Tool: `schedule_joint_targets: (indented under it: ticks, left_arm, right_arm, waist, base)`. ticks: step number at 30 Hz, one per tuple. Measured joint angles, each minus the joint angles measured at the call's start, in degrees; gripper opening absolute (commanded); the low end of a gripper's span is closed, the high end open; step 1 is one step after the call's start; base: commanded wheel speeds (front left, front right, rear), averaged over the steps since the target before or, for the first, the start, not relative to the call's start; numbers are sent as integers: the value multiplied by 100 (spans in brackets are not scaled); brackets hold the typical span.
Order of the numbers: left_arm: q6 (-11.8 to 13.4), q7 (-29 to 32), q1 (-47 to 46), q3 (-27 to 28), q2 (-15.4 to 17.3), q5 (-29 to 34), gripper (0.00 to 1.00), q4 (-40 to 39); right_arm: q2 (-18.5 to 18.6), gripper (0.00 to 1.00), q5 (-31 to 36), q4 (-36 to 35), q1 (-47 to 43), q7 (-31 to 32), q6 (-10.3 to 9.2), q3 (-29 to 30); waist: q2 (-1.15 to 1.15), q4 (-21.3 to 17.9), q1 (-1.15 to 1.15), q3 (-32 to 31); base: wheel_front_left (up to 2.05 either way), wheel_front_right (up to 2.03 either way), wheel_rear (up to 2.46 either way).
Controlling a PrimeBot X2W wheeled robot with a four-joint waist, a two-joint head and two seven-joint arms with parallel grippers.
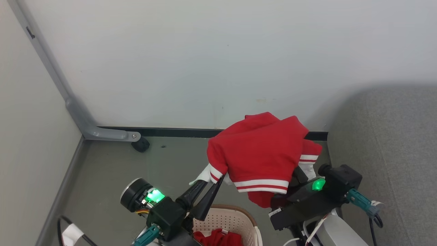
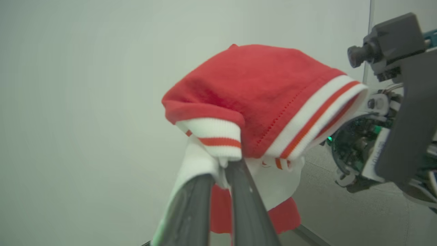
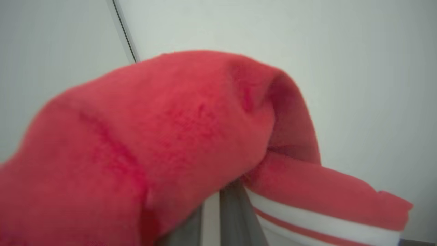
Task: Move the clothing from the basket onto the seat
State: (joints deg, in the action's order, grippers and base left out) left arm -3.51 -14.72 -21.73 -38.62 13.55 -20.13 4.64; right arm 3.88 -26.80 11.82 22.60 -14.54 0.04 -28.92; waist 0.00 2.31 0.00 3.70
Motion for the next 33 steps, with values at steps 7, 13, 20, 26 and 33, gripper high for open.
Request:
schedule_joint_targets:
  ticks: [7,13,20,26,33]
  left_arm:
    - [51,0,232,73,-199,-42,0,500]
    - [53,0,375,112,-311,-53,18,800]
    - [105,1,583,268,-370,-100,100,1015]
    - [208,1,713,535,-361,-101,100,1106]
    - [461,1,732,993,-288,-98,100,1147]
  right_arm:
    - [-2,0,68,-97,-181,0,157,47]
    - [-2,0,120,-188,-238,0,211,86]
    - [-5,0,347,-208,-386,0,307,98]
    - [36,0,567,-283,-530,0,335,230]
    - [133,0,628,-378,-706,0,349,463]
  waist:
    - [0,-41,0,-29]
    - [0,-49,0,-73]
    - [0,-74,0,-130]
    - [0,-117,0,-135]
    - [0,-152,0,-123]
  base:
    - [0,0,0]
    - [0,0,0]
    - [0,0,0]
    - [0,0,0]
    - [0,0,0]
